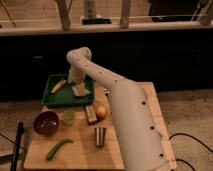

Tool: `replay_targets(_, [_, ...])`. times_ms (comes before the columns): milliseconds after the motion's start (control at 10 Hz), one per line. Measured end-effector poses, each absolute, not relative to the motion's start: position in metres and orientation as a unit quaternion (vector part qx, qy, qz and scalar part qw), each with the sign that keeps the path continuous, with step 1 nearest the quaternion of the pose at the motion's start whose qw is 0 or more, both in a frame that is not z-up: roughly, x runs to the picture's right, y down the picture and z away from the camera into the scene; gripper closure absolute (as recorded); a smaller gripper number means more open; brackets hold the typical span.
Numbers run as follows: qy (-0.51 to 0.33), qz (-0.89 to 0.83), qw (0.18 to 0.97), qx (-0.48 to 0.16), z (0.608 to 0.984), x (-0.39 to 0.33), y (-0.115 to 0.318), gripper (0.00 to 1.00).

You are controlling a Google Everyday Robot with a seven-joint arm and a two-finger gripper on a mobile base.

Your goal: Place towel in tray

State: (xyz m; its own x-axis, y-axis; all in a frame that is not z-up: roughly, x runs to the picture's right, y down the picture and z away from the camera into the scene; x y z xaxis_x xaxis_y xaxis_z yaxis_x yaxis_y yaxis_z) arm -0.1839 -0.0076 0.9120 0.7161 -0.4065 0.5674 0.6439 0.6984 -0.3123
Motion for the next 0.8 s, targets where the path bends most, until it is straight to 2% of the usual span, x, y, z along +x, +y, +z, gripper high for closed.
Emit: replay_targets(800, [-0.242,-0.298,0.89,-0.246,0.9079,-0.1764,-0.0074,0.2])
